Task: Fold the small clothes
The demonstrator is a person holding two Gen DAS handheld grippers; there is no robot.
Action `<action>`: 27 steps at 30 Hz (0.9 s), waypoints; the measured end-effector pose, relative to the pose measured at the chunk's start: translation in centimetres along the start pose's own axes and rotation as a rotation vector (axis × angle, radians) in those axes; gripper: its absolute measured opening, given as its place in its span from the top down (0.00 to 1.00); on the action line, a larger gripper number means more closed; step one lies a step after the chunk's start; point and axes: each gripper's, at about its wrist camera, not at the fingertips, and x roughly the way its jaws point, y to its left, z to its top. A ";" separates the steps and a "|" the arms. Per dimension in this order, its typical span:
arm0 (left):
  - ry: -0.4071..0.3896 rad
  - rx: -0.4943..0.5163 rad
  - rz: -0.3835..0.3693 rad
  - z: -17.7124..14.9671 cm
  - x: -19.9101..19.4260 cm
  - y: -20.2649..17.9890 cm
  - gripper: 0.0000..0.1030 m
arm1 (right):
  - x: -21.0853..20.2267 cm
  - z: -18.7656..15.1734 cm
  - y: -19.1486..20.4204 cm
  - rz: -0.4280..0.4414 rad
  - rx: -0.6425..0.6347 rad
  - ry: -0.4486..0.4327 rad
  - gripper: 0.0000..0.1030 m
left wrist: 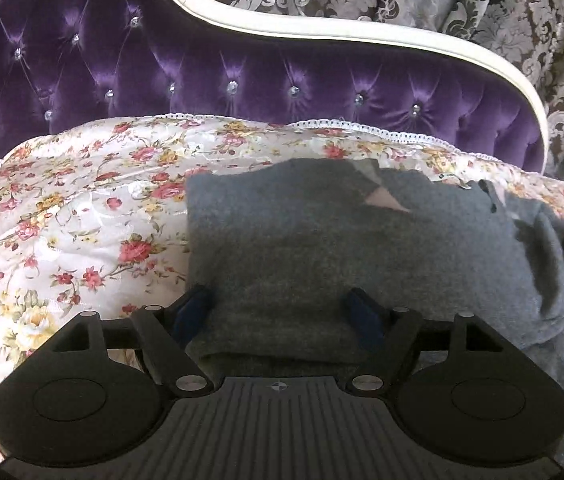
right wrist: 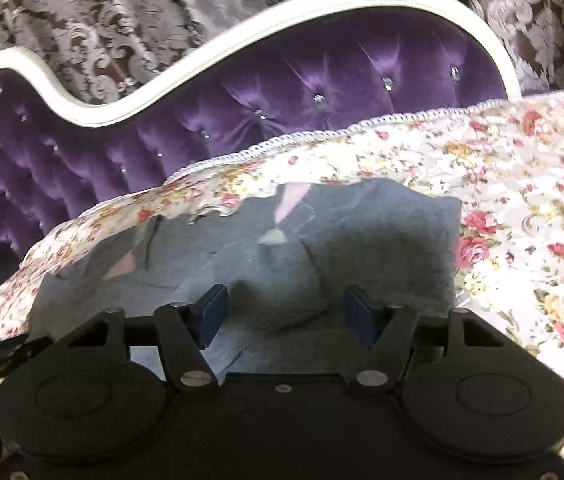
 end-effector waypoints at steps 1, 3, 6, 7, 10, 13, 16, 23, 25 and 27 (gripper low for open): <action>0.002 0.001 0.003 0.0 0.0 -0.1 0.26 | 0.3 0.1 -0.1 0.000 0.005 0.003 0.33; 0.004 0.000 0.003 -0.1 0.1 -0.1 0.26 | 0.6 0.1 0.0 0.002 0.004 0.005 0.38; 0.002 -0.005 0.000 -0.3 0.1 0.1 0.26 | 0.7 0.4 0.4 -0.014 -0.011 0.013 0.80; 0.003 -0.006 -0.001 -0.3 0.1 0.1 0.26 | 0.7 0.5 0.6 -0.021 -0.021 0.012 0.87; 0.002 -0.009 0.000 -0.3 0.1 0.1 0.26 | -1.6 0.5 1.4 -0.026 -0.055 -0.048 0.87; 0.000 -0.007 0.002 -0.3 0.1 0.1 0.26 | -4.3 -0.2 1.2 -0.076 -0.067 -0.097 0.87; 0.001 -0.007 0.002 -0.3 0.1 0.1 0.26 | -5.0 -1.1 0.1 -0.110 -0.062 -0.057 0.87; 0.000 -0.001 0.005 -0.2 0.1 0.0 0.26 | -5.0 -2.1 -0.5 -0.155 -0.068 -0.033 0.81; 0.001 0.001 0.005 -0.2 0.1 0.1 0.26 | -5.4 -1.9 0.1 -0.154 -0.081 -0.060 0.79; 0.003 0.002 0.004 -0.1 0.2 0.1 0.26 | -5.6 -1.7 0.8 -0.149 -0.102 -0.083 0.79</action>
